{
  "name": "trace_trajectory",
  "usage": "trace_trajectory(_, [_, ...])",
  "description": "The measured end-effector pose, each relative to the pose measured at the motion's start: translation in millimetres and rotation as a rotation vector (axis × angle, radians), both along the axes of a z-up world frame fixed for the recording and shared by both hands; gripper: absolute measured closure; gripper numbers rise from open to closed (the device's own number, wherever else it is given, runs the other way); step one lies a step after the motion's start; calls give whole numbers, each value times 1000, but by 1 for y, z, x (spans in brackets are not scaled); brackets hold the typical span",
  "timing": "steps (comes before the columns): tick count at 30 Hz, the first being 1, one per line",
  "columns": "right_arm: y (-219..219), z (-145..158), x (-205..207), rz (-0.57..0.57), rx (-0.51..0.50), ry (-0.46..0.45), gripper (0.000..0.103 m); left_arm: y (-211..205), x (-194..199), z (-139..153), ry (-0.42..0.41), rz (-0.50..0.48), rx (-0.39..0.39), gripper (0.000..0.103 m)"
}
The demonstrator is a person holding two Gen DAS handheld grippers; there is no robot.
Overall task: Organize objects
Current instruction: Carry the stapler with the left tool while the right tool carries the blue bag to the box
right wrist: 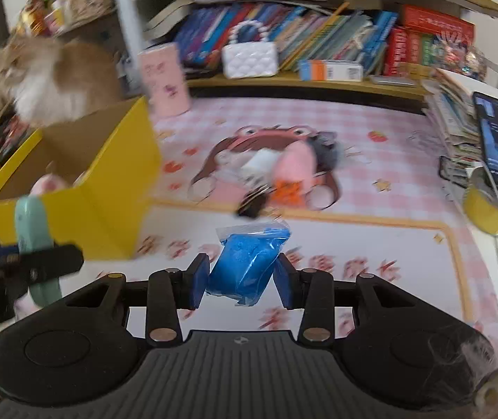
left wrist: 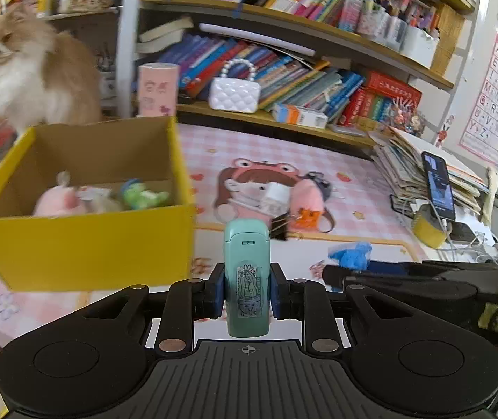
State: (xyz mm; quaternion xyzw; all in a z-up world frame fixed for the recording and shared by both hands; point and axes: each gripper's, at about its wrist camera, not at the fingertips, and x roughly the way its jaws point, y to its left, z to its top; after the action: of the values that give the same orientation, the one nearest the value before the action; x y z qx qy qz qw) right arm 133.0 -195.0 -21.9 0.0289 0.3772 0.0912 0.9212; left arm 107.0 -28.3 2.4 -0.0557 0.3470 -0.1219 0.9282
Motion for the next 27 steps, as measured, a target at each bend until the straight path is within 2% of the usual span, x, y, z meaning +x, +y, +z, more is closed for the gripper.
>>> trace_trajectory(8, [59, 0, -37, 69, -50, -4, 65, 51, -35, -4, 4, 55, 1, 80])
trace_trajectory(18, [118, -5, -73, 103, -47, 1, 65, 106, -72, -11, 3, 68, 31, 80])
trace_trajectory(27, [155, 1, -91, 105, -37, -19, 65, 144, -91, -8, -19, 80, 19, 80])
